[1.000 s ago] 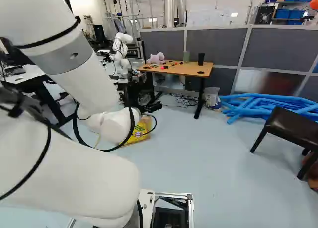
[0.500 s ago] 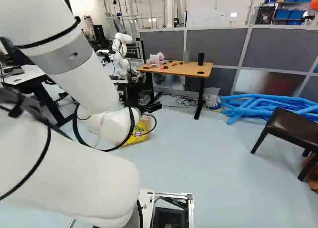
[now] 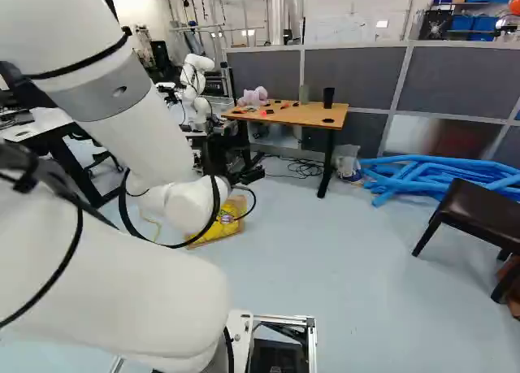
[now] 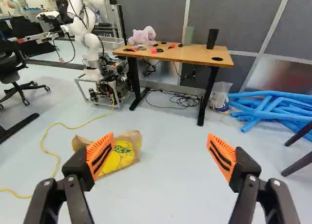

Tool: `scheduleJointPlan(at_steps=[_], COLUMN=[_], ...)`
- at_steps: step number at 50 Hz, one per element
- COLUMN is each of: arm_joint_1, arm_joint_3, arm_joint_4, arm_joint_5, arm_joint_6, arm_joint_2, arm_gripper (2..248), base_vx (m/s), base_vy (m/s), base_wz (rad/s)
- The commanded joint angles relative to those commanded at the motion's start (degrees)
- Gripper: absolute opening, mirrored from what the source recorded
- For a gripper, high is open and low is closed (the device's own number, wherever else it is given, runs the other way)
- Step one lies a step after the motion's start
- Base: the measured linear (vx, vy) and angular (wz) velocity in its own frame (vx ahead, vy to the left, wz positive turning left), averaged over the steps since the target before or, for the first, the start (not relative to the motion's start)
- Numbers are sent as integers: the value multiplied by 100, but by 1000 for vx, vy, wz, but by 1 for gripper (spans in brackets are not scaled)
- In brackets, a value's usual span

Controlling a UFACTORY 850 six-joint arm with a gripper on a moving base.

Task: Pick up the bag on the ground and place it on the table

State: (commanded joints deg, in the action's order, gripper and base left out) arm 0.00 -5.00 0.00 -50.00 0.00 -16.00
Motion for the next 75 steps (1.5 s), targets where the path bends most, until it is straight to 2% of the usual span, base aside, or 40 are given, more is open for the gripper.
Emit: scheduleJointPlan(at_steps=[25, 75], arm_joint_1=[0, 0], arm_joint_3=[0, 0], arm_joint_4=[0, 0], arm_joint_5=[0, 0], arm_joint_6=[0, 0], arm_joint_2=[0, 0], arm_gripper=[247, 247], base_vx=[98, 163], base_vy=[9, 74], base_wz=[27, 347])
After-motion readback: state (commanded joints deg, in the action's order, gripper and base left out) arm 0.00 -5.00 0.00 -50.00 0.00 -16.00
